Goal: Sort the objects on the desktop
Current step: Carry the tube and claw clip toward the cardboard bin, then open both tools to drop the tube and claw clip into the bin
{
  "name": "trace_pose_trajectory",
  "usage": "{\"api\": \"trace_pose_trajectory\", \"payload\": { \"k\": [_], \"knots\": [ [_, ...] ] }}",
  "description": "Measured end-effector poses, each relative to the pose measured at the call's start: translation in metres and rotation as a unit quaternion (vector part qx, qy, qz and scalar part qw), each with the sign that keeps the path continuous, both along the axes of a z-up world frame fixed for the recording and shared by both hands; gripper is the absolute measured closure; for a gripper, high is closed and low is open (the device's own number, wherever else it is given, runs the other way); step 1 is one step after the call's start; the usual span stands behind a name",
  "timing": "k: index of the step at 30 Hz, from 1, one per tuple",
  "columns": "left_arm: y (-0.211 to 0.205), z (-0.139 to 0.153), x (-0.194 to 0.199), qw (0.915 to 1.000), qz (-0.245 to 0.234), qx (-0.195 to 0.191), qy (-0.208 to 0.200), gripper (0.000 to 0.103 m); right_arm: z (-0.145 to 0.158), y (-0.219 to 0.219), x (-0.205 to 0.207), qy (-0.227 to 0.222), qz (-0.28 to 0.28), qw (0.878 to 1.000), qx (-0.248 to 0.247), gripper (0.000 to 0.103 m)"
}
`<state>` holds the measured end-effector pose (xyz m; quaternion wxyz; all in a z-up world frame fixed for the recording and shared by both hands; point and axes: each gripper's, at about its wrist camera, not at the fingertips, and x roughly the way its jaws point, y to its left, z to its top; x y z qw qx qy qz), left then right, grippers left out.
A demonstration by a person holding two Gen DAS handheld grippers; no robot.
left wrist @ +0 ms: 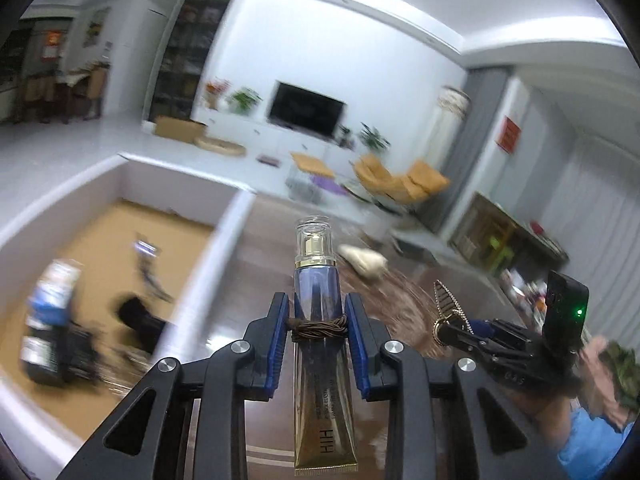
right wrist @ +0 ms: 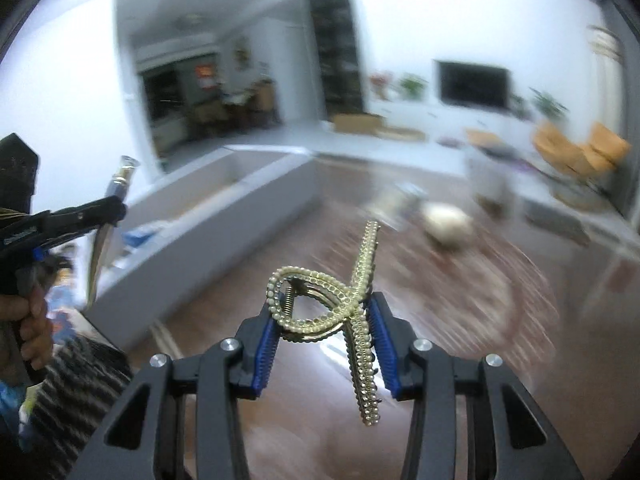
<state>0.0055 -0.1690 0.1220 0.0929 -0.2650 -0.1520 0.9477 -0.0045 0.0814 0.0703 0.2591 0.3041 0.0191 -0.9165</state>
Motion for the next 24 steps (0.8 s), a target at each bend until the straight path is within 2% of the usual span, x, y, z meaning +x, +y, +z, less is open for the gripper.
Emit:
{"api": "trace_pose_trajectory", "payload": {
  "k": [2, 5, 7, 10, 14, 18, 21, 23, 24],
  "knots": [
    [-0.043, 0.015, -0.001, 0.9995, 0.031, 0.004, -0.005, 0.075, 0.019, -0.042, -0.012, 0.014, 0.046, 0.999, -0.013, 0.059],
    [-0.092, 0.019, -0.017, 0.997, 0.07, -0.008, -0.031, 0.075, 0.046, -0.108, -0.034, 0.027, 0.111, 0.993, -0.037, 0.059],
    [-0.117, 0.012, -0.035, 0.9948, 0.085, -0.014, -0.054, 0.075, 0.058, -0.152, -0.051, 0.028, 0.146, 0.988, -0.044, 0.059],
    [-0.142, -0.01, -0.071, 0.9892, 0.099, -0.034, -0.102, 0.075, 0.064, -0.219, -0.087, 0.028, 0.179, 0.983, -0.02, 0.059],
    [-0.162, -0.041, -0.114, 0.9817, 0.107, -0.033, -0.154, 0.075, 0.038, -0.283, -0.143, -0.006, 0.181, 0.983, 0.037, 0.059],
    [-0.171, -0.069, -0.146, 0.9744, 0.11, -0.036, -0.193, 0.074, 0.003, -0.309, -0.181, -0.035, 0.158, 0.984, 0.073, 0.059],
    [-0.17, -0.083, -0.167, 0.9669, 0.103, -0.051, -0.228, 0.073, -0.019, -0.315, -0.203, -0.06, 0.141, 0.985, 0.077, 0.058],
    [-0.171, -0.09, -0.178, 0.9591, 0.117, -0.069, -0.248, 0.067, -0.026, -0.308, -0.214, -0.073, 0.127, 0.987, 0.072, 0.038],
    [-0.172, -0.094, -0.182, 0.9561, 0.123, -0.071, -0.256, 0.051, -0.027, -0.305, -0.215, -0.075, 0.122, 0.988, 0.064, 0.017]
  ]
}}
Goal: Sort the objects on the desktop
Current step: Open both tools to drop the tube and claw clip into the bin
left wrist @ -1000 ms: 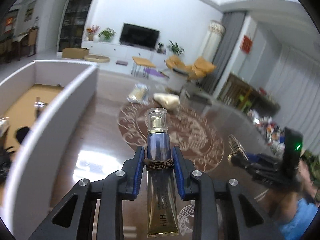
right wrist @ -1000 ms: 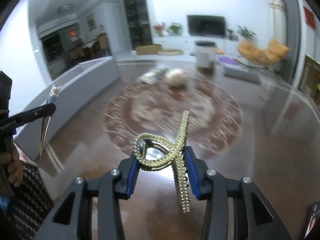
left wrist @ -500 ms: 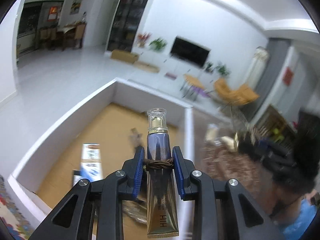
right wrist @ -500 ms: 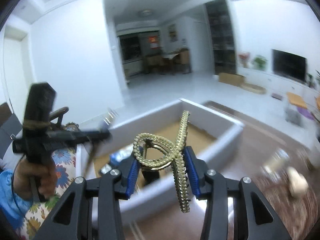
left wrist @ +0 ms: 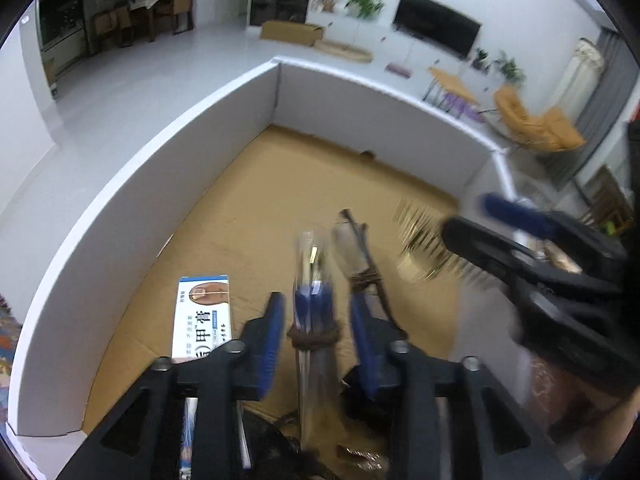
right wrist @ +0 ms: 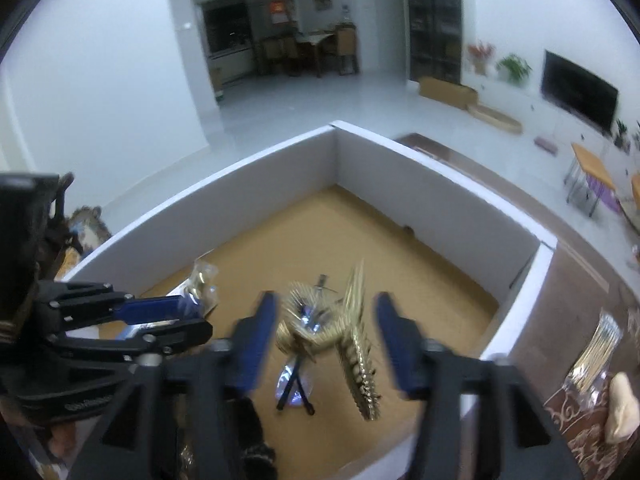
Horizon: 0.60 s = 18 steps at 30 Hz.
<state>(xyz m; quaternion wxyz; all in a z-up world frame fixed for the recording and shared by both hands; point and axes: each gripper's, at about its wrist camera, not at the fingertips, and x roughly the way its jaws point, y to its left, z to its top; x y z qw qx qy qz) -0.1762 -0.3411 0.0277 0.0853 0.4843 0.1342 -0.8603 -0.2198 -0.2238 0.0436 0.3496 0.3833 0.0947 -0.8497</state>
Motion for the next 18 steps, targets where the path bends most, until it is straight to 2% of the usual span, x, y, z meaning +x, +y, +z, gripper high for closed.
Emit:
{"api": "trace_pose_trajectory", "payload": {
  "k": [1, 2, 4, 8, 10, 13, 15, 17, 18],
  "knots": [
    [0.0, -0.002, -0.001, 1.0, 0.006, -0.003, -0.004, 0.036, 0.002, 0.007, 0.002, 0.001, -0.002, 1.0, -0.015, 0.011],
    [0.0, 0.0, 0.002, 0.9999, 0.012, -0.01, -0.001, 0.035, 0.01, 0.018, 0.007, 0.013, 0.001, 0.999, -0.042, 0.011],
    [0.004, 0.007, 0.012, 0.9994, 0.018, -0.019, 0.021, 0.035, 0.02, 0.033, 0.013, 0.03, 0.003, 0.997, -0.064, 0.007],
    [0.025, 0.032, 0.047, 0.9976, 0.022, -0.012, 0.065, 0.034, 0.026, 0.095, 0.05, 0.075, -0.002, 0.995, -0.058, 0.0],
    [0.047, 0.047, 0.068, 0.9953, 0.006, 0.0, 0.096, 0.021, 0.018, 0.129, 0.071, 0.085, -0.015, 0.995, -0.043, 0.0],
    [0.097, 0.071, 0.099, 0.9887, -0.047, 0.009, 0.142, 0.007, -0.017, 0.204, 0.105, 0.095, -0.062, 0.994, -0.011, 0.0],
    [0.141, 0.081, 0.114, 0.9806, -0.105, 0.014, 0.165, 0.001, -0.047, 0.259, 0.127, 0.084, -0.109, 0.99, 0.012, 0.0],
    [0.182, 0.082, 0.121, 0.9728, -0.158, 0.015, 0.169, 0.0, -0.076, 0.309, 0.141, 0.057, -0.161, 0.985, 0.037, 0.0],
    [0.204, 0.081, 0.118, 0.9701, -0.183, 0.017, 0.158, 0.0, -0.083, 0.327, 0.144, 0.044, -0.176, 0.982, 0.044, 0.0]
  ]
}}
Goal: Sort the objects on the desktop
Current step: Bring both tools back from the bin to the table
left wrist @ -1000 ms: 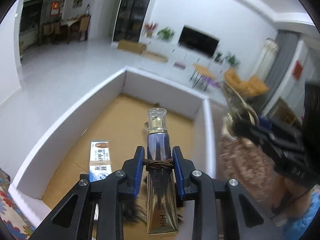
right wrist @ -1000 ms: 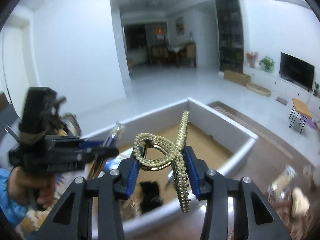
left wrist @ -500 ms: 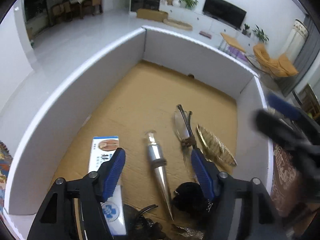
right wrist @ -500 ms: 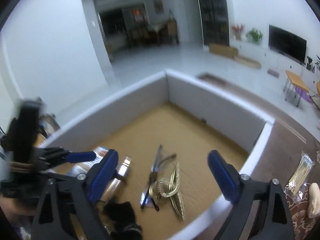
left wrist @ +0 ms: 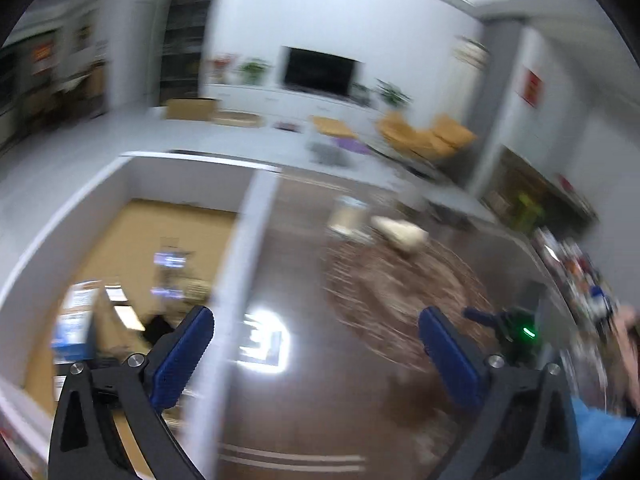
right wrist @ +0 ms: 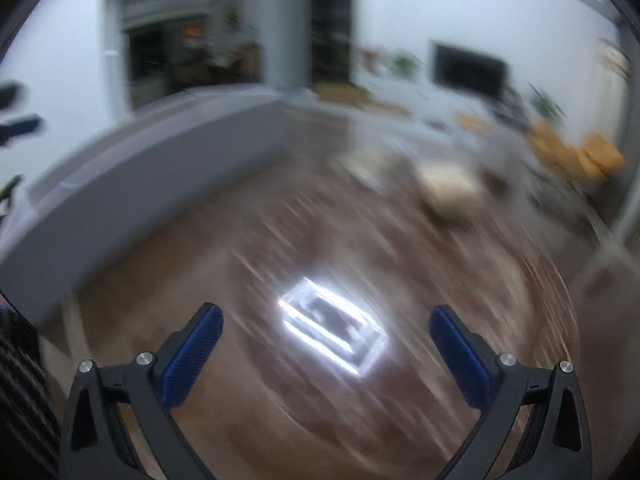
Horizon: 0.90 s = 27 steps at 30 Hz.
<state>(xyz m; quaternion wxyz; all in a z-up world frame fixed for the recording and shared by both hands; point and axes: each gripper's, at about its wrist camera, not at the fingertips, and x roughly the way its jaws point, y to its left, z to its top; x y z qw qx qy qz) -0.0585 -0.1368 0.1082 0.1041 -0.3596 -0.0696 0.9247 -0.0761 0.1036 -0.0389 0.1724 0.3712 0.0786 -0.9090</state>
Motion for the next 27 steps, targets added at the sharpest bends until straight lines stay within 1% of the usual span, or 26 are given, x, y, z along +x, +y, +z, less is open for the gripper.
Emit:
{"api": "trace_pose_trajectory", "payload": {
  "k": [2, 3, 4, 6, 8, 9, 11, 13, 15, 17, 19, 20, 27],
  "knots": [
    [0.036, -0.016, -0.006, 0.9991, -0.034, -0.009, -0.024, 0.0, -0.014, 0.039, 0.006, -0.028, -0.037, 0.999, 0.0, 0.0],
    [0.055, -0.029, -0.009, 0.9982, -0.044, -0.019, -0.035, 0.0, -0.018, 0.052, 0.006, -0.037, -0.05, 0.998, 0.002, 0.0],
    [0.067, -0.039, -0.013, 0.9975, -0.049, -0.026, -0.045, 0.0, -0.022, 0.063, 0.005, -0.048, -0.063, 0.997, 0.005, 0.0],
    [0.088, -0.072, -0.028, 0.9949, -0.056, -0.036, -0.075, 0.0, -0.026, 0.081, -0.002, -0.067, -0.079, 0.995, 0.003, 0.0],
    [0.103, -0.1, -0.039, 0.9921, -0.06, -0.046, -0.1, 0.0, -0.029, 0.09, -0.004, -0.083, -0.088, 0.993, 0.003, 0.0],
    [0.11, -0.116, -0.046, 0.9902, -0.061, -0.06, -0.111, 0.0, -0.027, 0.09, -0.001, -0.079, -0.087, 0.993, 0.003, 0.0],
    [0.121, -0.137, -0.049, 0.9866, -0.061, -0.083, -0.127, 0.0, -0.028, 0.089, -0.002, -0.081, -0.084, 0.993, 0.013, 0.0],
    [0.131, -0.155, -0.056, 0.9843, -0.056, -0.091, -0.14, 0.0, -0.029, 0.08, -0.005, -0.08, -0.084, 0.993, 0.024, 0.0],
    [0.129, -0.16, -0.06, 0.9857, -0.049, -0.1, -0.126, 0.0, -0.03, 0.079, -0.014, -0.081, -0.086, 0.993, 0.023, 0.0],
    [0.133, -0.161, -0.062, 0.9856, -0.047, -0.108, -0.122, 0.0, -0.03, 0.08, -0.015, -0.081, -0.086, 0.993, 0.023, 0.0],
    [0.138, -0.164, -0.062, 0.9852, -0.048, -0.125, -0.107, 0.0, -0.03, 0.079, -0.014, -0.081, -0.086, 0.993, 0.023, 0.0],
    [0.138, -0.165, -0.061, 0.9863, -0.048, -0.122, -0.1, 0.0, -0.03, 0.08, -0.015, -0.081, -0.086, 0.993, 0.023, 0.0],
    [0.137, -0.166, -0.062, 0.9872, -0.046, -0.12, -0.094, 0.0, -0.03, 0.08, -0.014, -0.081, -0.086, 0.993, 0.023, 0.0]
  ]
}}
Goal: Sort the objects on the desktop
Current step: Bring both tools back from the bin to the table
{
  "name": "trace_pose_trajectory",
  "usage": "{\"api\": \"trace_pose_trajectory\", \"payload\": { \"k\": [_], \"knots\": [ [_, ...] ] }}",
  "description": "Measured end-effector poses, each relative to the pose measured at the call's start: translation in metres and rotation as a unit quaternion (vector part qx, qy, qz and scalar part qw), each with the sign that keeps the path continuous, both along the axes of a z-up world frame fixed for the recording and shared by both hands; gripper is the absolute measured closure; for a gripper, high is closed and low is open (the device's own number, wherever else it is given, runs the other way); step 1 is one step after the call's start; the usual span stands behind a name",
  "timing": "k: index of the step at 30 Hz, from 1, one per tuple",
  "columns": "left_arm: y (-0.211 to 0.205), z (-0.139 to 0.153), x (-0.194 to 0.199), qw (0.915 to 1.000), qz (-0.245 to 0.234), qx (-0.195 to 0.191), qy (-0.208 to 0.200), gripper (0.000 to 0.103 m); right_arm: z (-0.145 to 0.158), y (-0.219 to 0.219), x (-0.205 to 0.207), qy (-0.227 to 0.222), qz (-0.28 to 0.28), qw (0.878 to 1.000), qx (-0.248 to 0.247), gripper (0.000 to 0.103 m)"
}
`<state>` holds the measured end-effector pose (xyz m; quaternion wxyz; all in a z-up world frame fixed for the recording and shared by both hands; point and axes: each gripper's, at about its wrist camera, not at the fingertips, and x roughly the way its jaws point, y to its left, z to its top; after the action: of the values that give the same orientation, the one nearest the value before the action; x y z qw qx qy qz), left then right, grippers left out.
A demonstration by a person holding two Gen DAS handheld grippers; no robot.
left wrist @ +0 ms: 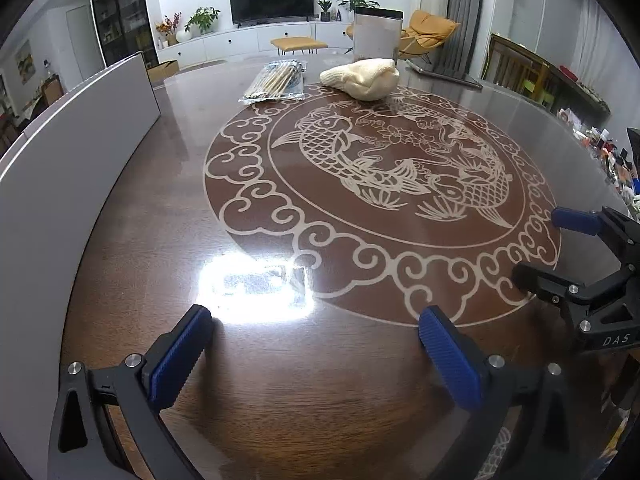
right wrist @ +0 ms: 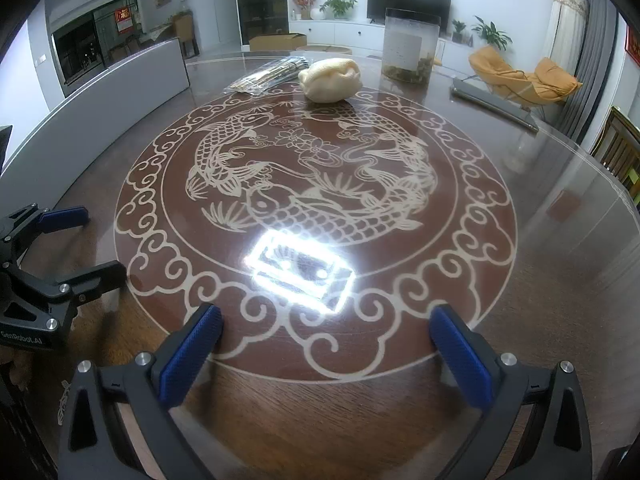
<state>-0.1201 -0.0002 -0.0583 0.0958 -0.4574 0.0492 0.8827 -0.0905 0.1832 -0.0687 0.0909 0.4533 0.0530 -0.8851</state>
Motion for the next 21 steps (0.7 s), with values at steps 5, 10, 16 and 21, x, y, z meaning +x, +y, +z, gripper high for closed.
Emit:
{"api": "trace_pose_trajectory", "payload": {
  "k": [5, 10, 16, 21],
  "knots": [
    [0.0007, -0.0005, -0.002, 1.0, -0.001, 0.0, 0.001, 0.0, 0.0002, 0.0007, -0.0003, 0.0, 0.0, 1.0, 0.0, 0.0],
    [0.0008, -0.0005, -0.0021, 1.0, -0.001, 0.0, 0.001, 0.0, 0.0003, 0.0001, 0.0001, 0.0, 0.0, 1.0, 0.0, 0.0],
    [0.0008, -0.0005, -0.0022, 1.0, -0.001, 0.0, 0.001, 0.0, 0.0004, 0.0001, 0.0001, 0.0, 0.0, 1.0, 0.0, 0.0],
    [0.0005, -0.0005, -0.0019, 1.0, -0.002, 0.0, 0.001, 0.0, 0.0005, 0.0002, 0.0001, 0.0, 0.0, 1.0, 0.0, 0.0]
  ]
}}
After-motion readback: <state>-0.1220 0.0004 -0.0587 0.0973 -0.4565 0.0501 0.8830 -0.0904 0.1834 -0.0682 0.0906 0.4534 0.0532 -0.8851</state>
